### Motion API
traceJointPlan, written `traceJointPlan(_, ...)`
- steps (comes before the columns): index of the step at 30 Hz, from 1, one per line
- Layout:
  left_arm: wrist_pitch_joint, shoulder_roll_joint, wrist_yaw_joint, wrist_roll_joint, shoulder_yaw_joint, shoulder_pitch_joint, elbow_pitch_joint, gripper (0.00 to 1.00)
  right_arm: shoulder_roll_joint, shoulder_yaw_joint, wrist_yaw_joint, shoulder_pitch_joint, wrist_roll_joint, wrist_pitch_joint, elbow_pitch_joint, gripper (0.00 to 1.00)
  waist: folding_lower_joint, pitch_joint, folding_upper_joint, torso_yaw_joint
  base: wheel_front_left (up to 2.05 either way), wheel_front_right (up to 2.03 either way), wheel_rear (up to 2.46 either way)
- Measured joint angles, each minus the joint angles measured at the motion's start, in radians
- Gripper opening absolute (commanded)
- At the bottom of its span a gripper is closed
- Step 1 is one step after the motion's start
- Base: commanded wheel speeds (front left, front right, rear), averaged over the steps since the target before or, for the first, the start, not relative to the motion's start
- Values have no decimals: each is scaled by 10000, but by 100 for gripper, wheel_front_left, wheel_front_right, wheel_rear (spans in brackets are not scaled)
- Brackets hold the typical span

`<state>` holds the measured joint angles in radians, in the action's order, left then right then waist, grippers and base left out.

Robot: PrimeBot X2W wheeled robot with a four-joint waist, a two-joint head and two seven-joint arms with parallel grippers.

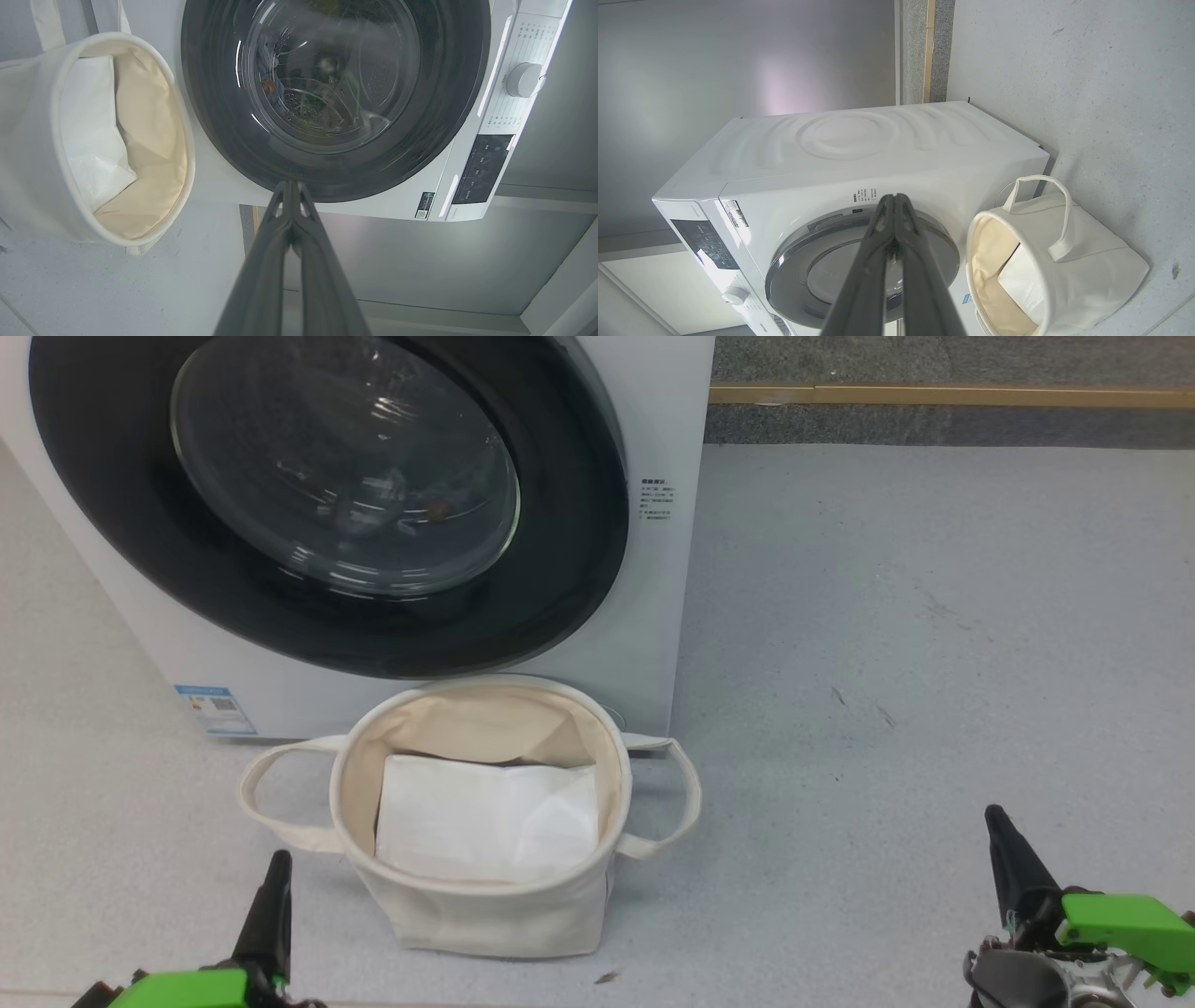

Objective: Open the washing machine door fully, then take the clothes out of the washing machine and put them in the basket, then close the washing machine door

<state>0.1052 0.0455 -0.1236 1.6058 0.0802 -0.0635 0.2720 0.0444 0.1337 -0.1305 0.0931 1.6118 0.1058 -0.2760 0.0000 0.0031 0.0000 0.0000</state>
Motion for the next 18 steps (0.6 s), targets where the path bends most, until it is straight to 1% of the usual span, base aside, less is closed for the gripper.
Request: traceJointPlan(18, 0, 0, 0, 0, 0, 0, 0, 0, 0, 0, 0, 0, 0, 0, 0, 0, 0, 0, 0, 0, 0, 0, 0)
